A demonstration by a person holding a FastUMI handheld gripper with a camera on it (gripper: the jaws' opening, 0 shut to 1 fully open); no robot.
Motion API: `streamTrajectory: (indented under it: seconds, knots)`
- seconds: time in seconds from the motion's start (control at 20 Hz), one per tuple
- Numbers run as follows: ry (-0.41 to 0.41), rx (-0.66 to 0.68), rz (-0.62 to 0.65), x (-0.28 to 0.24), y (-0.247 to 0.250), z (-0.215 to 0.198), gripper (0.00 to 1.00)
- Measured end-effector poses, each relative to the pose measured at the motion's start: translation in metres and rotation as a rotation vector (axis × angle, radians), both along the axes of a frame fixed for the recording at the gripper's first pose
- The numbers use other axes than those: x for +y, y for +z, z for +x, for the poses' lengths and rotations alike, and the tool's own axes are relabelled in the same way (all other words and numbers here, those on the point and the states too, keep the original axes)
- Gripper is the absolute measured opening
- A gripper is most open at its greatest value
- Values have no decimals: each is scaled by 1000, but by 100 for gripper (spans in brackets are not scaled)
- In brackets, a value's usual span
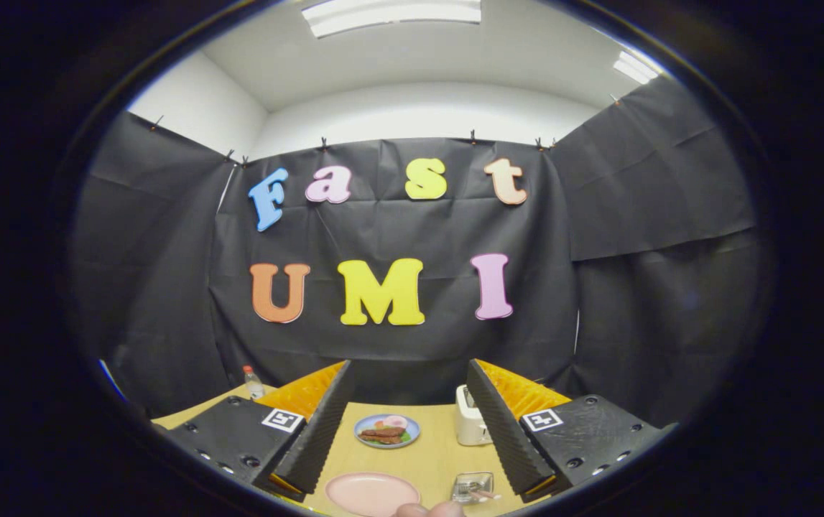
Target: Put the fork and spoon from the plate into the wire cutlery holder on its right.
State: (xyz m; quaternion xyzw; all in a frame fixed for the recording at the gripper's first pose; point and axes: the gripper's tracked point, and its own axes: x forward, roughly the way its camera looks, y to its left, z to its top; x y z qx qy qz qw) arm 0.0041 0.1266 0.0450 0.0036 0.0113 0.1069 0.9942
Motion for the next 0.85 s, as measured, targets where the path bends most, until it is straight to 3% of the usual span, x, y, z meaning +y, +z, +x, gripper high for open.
streamTrajectory:
  seconds: [0.85]
  knots:
    - [-13, -24, 21, -3, 9, -9, 94]
